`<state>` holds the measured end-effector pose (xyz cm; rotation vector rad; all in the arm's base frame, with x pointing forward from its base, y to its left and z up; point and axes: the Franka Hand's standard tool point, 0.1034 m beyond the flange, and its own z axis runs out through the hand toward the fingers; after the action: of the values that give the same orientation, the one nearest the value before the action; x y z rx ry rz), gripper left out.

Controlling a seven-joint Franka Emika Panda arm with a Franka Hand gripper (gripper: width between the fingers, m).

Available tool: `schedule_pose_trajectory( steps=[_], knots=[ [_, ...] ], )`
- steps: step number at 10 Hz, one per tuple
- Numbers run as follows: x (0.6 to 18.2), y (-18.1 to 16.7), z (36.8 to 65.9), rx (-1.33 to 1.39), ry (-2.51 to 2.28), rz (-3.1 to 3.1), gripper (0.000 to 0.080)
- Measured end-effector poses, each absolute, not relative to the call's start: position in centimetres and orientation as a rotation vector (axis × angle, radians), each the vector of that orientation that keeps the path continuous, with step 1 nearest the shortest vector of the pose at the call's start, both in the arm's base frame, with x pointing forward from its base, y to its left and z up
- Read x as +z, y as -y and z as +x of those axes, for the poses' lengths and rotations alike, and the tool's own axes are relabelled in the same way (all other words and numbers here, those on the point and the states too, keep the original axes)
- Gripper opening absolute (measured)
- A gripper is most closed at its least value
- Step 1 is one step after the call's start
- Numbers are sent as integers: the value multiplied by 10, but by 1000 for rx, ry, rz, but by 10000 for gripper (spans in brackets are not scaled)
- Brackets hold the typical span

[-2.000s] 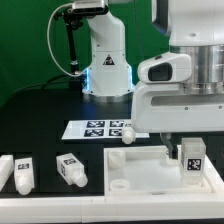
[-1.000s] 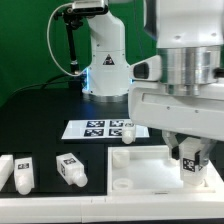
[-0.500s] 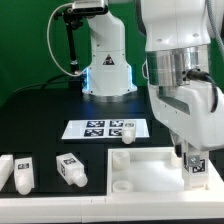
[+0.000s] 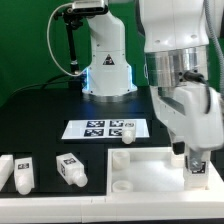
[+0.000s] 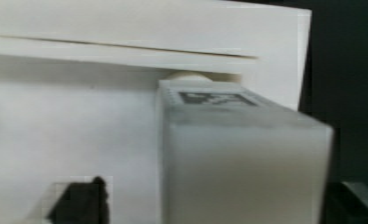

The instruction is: Assemble one leg

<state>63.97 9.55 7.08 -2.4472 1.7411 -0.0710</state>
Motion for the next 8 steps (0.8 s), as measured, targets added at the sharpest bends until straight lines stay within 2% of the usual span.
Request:
schedule_pose_trajectory(
  steps=[1,3,6,8],
  knots=[
    [67,-94,642,-90,-1489,-2607,623],
    [68,-112,635,-91,-1315,-2718,644],
    [67,-107,636,-110,-1082,-2835,649],
    [74,-108,641,-110,-592,-3008,649]
  ],
)
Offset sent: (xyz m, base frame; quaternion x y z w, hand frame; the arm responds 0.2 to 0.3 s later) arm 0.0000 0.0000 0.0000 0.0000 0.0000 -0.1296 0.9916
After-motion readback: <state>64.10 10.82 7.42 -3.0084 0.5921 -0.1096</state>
